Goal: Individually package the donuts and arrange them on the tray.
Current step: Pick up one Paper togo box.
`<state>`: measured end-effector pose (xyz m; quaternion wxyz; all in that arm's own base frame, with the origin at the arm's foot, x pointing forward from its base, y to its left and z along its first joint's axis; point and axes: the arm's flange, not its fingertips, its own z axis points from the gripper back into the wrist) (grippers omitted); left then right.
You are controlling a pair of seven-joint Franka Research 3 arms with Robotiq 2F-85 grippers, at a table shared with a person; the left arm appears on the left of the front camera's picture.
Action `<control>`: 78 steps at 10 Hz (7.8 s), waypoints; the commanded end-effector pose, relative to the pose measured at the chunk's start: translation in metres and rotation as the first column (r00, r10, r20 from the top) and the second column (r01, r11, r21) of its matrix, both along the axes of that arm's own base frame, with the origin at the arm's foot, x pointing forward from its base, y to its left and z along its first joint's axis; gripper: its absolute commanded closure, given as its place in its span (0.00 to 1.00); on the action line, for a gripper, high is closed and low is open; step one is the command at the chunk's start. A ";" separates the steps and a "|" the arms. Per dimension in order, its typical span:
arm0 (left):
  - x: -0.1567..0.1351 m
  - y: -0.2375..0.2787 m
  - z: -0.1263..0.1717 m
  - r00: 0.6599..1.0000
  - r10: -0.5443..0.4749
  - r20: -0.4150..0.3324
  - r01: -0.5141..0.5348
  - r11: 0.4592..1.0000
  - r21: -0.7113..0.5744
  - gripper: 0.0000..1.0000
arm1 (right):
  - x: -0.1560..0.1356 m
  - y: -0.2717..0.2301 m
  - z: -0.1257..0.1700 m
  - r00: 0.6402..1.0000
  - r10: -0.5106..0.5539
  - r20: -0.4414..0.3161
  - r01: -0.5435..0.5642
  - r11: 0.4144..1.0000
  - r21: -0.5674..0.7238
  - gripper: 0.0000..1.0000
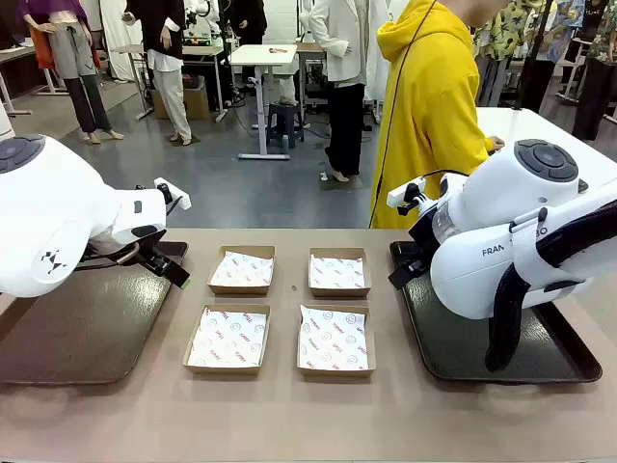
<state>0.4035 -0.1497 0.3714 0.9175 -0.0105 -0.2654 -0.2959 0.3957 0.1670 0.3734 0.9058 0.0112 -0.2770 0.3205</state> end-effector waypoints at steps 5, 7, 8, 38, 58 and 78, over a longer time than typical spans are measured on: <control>0.000 0.000 0.000 1.000 0.000 0.000 0.000 1.000 0.000 0.00 | 0.000 0.000 0.000 1.000 0.000 0.000 0.000 1.000 0.000 0.00; 0.000 0.000 0.000 1.000 0.000 0.000 0.000 1.000 0.000 0.00 | 0.000 0.000 0.000 1.000 0.000 0.000 0.000 1.000 0.000 0.00; 0.000 0.000 0.000 1.000 0.000 0.000 0.000 1.000 0.000 0.00 | 0.000 0.000 0.000 1.000 0.000 0.000 0.000 1.000 0.000 0.00; -0.104 0.216 0.119 0.877 -0.027 -0.480 -0.330 0.692 -0.642 0.00 | -0.060 -0.201 0.055 0.746 0.055 -0.663 0.411 0.746 0.524 0.00; -0.120 0.332 0.071 0.826 -0.073 -0.559 -0.510 0.328 -0.795 0.00 | -0.125 -0.326 0.071 0.858 0.186 -0.479 0.379 0.400 0.834 0.00; -0.120 0.332 0.071 0.826 -0.073 -0.559 -0.510 0.328 -0.795 0.00 | -0.062 -0.278 0.137 0.805 0.112 -0.582 0.451 0.521 0.724 0.00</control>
